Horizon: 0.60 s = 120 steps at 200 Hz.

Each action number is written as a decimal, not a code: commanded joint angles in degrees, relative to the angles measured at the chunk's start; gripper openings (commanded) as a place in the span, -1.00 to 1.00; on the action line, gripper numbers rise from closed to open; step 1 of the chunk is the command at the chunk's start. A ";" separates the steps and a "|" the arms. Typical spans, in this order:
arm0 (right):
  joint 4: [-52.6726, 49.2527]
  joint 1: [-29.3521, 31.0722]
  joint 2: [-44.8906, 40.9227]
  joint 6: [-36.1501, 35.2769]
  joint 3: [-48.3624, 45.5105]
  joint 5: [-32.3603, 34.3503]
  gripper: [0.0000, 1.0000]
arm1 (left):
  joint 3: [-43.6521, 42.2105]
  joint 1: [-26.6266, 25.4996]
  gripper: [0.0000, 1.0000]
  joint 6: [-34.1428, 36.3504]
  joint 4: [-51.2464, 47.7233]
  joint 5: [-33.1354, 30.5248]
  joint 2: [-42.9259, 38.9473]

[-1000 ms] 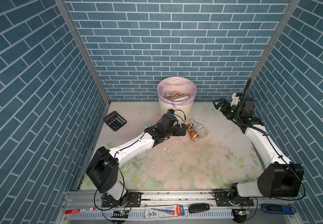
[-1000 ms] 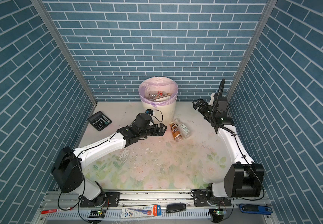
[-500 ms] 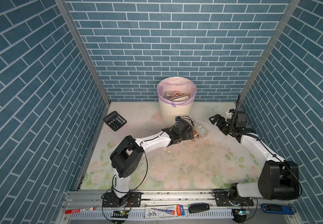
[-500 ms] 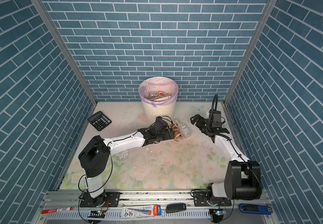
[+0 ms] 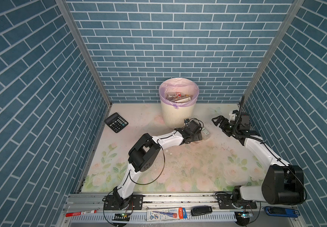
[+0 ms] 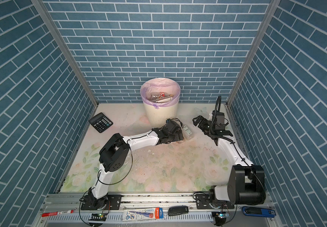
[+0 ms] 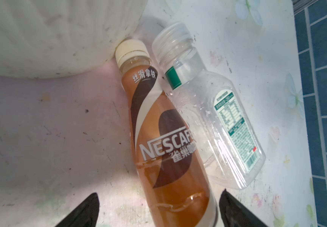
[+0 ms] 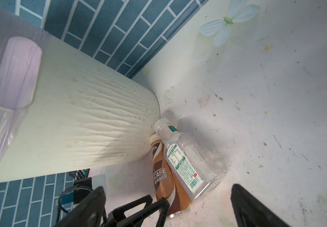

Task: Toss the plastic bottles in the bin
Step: 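Lower the left gripper onto the brown Nescafe bottle and close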

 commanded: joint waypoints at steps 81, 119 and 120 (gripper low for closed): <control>2.60 -0.61 0.16 -0.60 -1.38 -1.99 0.97 | 0.50 -0.11 0.46 5.63 -1.46 -1.24 3.80; 3.27 -0.67 0.47 -0.02 -1.60 -2.39 0.96 | -0.81 0.67 0.25 6.68 0.49 -0.75 3.55; 3.25 -0.68 0.47 -0.01 -1.62 -2.39 0.96 | -0.84 0.68 0.24 6.73 0.56 -0.70 3.56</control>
